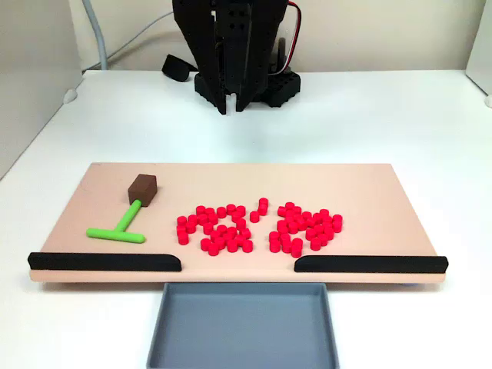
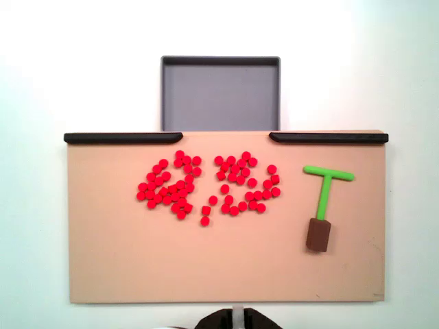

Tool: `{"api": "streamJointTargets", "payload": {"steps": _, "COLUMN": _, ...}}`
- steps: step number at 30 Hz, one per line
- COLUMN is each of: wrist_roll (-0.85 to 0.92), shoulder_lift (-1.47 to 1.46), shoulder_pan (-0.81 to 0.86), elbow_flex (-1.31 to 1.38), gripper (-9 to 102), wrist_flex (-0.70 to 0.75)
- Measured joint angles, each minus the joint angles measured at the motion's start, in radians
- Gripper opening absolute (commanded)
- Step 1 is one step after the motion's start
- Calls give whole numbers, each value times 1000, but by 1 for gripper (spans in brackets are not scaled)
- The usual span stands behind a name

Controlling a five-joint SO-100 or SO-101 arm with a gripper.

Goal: Grasp a green tool by the dark brown handle.

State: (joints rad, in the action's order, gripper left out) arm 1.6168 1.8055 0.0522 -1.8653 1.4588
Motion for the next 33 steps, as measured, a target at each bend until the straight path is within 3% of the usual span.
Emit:
{"api": "streamJointTargets", "payload": {"steps": 10, "wrist_roll": -60, "shoulder_lift": -12, "shoulder_pan": 52, "elbow_flex": 0, "gripper": 0, "wrist_flex": 0}}
{"api": "streamJointTargets", "payload": {"steps": 33, "wrist_roll": -3, "shoulder_lift": -29, "shoulder_pan": 71, "elbow_flex": 0, "gripper": 0, "wrist_flex": -5}}
